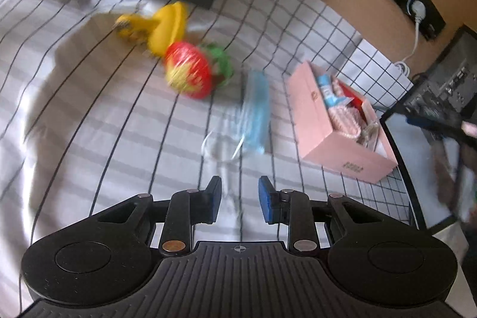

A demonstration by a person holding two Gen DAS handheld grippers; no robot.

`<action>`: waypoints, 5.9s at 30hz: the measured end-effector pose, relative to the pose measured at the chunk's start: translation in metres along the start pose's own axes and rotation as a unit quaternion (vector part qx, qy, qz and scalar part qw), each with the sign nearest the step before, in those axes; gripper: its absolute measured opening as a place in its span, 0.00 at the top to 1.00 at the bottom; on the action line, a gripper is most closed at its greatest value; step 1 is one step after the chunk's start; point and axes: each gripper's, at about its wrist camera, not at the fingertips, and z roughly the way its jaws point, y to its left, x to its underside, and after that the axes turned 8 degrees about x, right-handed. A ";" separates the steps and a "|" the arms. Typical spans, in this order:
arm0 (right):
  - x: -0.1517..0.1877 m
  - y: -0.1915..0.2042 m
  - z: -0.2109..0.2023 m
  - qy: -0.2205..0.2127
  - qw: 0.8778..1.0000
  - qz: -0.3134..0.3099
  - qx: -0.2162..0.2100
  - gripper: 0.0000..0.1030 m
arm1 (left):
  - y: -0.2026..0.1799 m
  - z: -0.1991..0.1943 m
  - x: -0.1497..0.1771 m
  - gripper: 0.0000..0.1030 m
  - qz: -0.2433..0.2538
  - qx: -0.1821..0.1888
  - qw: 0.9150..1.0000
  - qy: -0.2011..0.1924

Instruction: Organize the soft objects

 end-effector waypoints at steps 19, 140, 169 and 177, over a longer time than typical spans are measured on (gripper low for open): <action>0.158 0.060 -0.112 0.003 0.992 -0.116 -0.046 0.23 | 0.026 0.109 -0.154 0.71 0.172 -0.050 0.981 0.080; 0.184 0.030 -0.059 0.036 0.995 -0.079 -0.058 0.34 | -0.057 0.138 -0.101 0.82 0.130 -0.076 0.987 0.050; 0.198 0.031 -0.056 0.009 0.991 -0.100 -0.093 0.00 | -0.048 0.192 -0.100 0.52 0.157 -0.109 0.979 0.072; 0.200 0.033 -0.060 0.014 0.990 -0.106 -0.092 0.00 | -0.051 0.191 -0.098 0.74 0.178 -0.124 0.974 0.073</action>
